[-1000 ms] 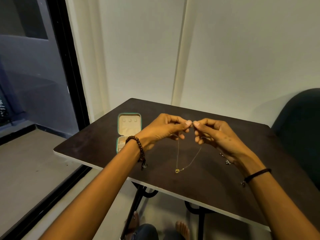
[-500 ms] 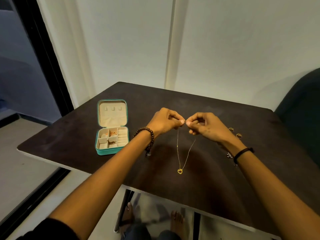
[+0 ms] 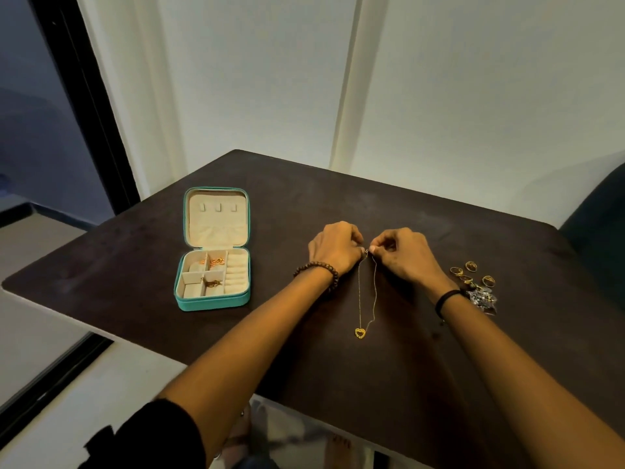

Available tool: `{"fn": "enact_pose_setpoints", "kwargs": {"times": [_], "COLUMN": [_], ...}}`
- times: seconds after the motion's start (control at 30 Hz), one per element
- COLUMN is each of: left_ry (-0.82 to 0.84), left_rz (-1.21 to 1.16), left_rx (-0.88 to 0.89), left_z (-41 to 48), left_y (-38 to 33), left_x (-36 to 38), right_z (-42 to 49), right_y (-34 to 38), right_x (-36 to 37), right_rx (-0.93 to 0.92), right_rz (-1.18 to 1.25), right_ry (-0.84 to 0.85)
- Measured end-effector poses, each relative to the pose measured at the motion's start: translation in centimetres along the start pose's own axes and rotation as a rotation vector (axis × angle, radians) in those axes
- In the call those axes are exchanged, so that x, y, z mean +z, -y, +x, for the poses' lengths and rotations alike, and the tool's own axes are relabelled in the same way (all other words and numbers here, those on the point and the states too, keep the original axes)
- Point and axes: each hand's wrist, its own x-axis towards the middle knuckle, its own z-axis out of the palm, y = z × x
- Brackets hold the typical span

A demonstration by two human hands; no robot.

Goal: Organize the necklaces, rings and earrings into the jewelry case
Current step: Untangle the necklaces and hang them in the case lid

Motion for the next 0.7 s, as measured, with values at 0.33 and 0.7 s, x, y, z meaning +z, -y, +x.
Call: {"fn": "enact_pose_setpoints", "kwargs": {"times": [0.33, 0.7], "left_ry": [-0.123, -0.318], "left_rz": [-0.117, -0.169], "left_rx": [0.027, -0.032], "left_z": [-3.6, -10.5], "left_y": [1.2, 9.8], "left_x": [-4.6, -13.0], "right_z": [-2.7, -6.0], "right_y": [5.9, 17.1], "right_x": [-0.1, 4.7], "right_rx": [-0.152, -0.335], "right_rz": [0.083, 0.188], "right_ry": [-0.051, 0.043]}}
